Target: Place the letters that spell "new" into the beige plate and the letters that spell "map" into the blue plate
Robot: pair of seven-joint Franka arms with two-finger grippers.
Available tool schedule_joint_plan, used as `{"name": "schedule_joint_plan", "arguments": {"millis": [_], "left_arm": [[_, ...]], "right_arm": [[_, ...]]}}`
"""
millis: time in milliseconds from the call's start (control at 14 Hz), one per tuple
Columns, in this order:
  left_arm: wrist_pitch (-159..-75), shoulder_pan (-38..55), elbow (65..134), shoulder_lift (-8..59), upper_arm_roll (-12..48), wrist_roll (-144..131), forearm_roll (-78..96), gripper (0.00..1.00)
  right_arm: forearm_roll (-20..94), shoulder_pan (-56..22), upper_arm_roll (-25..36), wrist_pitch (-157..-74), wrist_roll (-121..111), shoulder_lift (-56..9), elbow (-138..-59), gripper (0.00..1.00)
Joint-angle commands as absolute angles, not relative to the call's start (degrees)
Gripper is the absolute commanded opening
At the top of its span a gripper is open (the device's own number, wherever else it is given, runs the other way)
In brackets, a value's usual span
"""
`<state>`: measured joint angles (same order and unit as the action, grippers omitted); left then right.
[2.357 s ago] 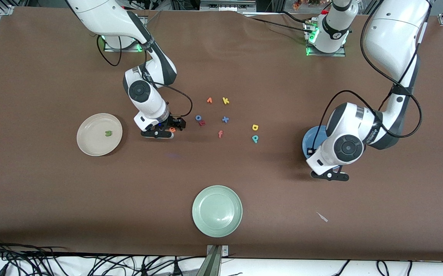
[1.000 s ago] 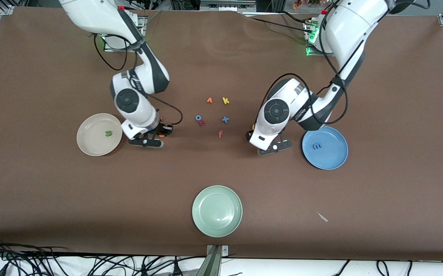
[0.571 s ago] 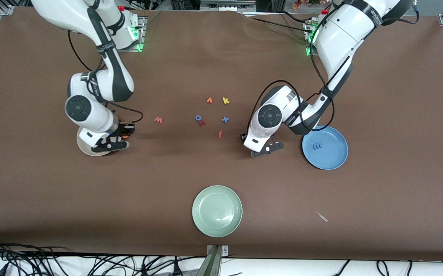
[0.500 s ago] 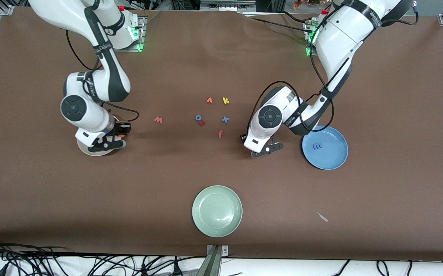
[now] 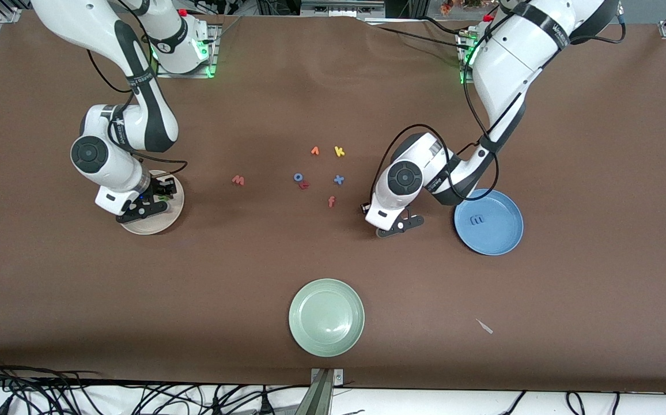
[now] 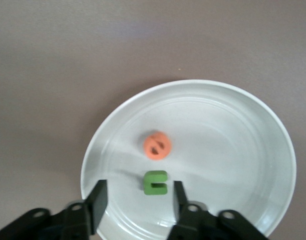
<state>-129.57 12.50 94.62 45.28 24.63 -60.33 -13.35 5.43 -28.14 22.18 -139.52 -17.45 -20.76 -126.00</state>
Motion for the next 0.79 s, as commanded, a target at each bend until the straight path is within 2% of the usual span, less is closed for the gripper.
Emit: {"name": "schedule_joint_plan", "arguments": {"millis": [0, 143, 429, 714], "left_arm": [[-128.7, 12.4, 94.7, 45.2, 24.5, -60.1, -14.8, 0.22], [-127.4, 12.0, 94.0, 44.7, 24.5, -60.1, -15.6, 0.18], [-117.5, 7.2, 93.4, 38.2, 24.5, -48.1, -16.3, 0.18], [-108.7, 0.6, 94.2, 35.1, 24.5, -30.0, -16.3, 0.20]], "right_arm": [[6.1, -28.6, 20.6, -131.4, -19.1, -16.3, -124.9, 1.00], [5.7, -28.6, 17.9, -128.6, -20.9, -12.9, -125.2, 1.00], [5.5, -28.8, 13.7, -128.2, -25.5, -10.0, -127.3, 1.00], [5.4, -28.9, 12.5, -133.2, -31.6, -10.5, -130.2, 1.00]]}}
